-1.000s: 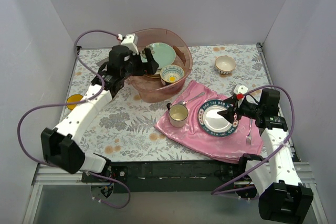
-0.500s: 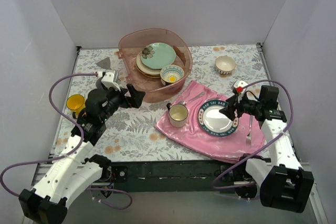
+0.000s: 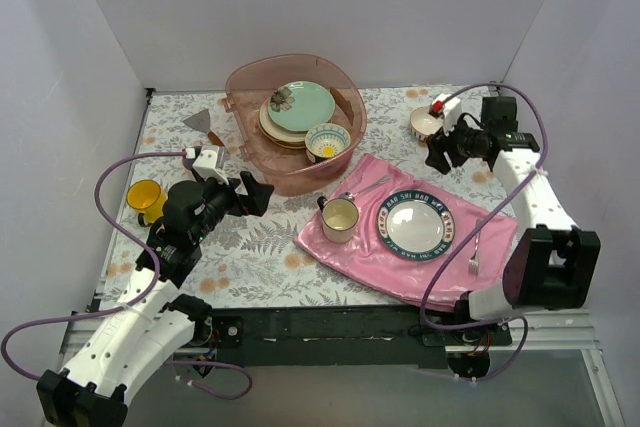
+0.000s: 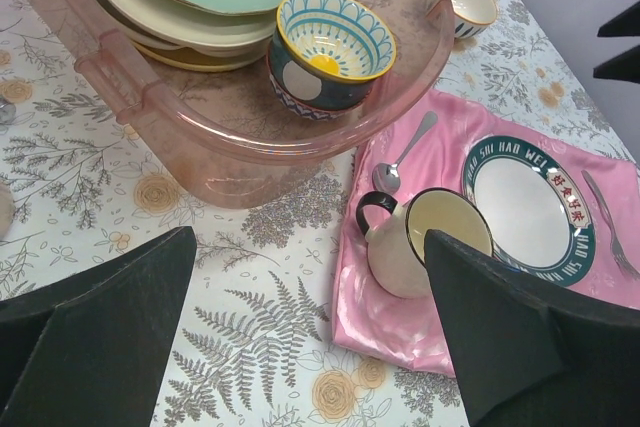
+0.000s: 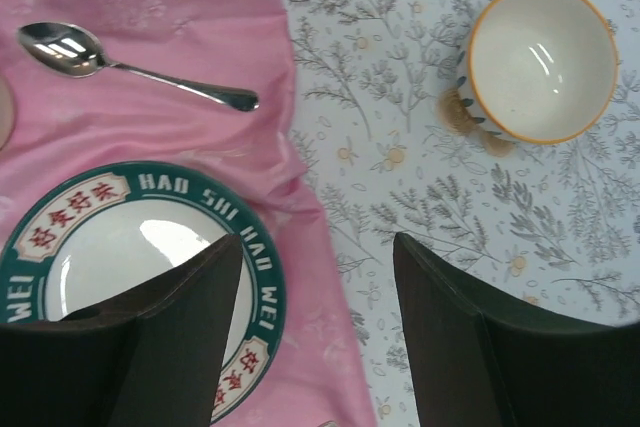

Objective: Place the mixed dishes into the plastic bin
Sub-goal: Pick up the bowl from the center of the board.

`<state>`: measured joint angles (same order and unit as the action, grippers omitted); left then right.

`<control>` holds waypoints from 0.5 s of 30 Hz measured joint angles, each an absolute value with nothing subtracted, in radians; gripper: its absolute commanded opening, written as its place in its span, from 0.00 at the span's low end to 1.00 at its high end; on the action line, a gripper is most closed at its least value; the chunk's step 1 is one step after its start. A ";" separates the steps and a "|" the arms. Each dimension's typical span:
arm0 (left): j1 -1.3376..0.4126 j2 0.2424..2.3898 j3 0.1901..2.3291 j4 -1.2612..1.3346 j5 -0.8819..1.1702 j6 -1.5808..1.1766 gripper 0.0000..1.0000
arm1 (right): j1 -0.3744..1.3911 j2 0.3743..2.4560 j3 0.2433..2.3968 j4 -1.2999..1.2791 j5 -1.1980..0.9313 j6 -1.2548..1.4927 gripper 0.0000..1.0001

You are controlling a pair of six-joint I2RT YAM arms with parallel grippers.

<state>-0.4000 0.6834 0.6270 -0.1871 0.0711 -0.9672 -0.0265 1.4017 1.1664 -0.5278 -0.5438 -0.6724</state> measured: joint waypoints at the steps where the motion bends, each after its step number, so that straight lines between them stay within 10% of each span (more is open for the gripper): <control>1: -0.400 0.683 0.627 -0.187 0.071 -0.966 0.98 | -0.018 1.440 1.203 -0.534 -0.509 -0.669 0.69; 15: -0.389 0.695 0.627 -0.187 0.060 -0.964 0.98 | 0.145 1.877 1.543 -0.566 -0.117 -0.714 0.68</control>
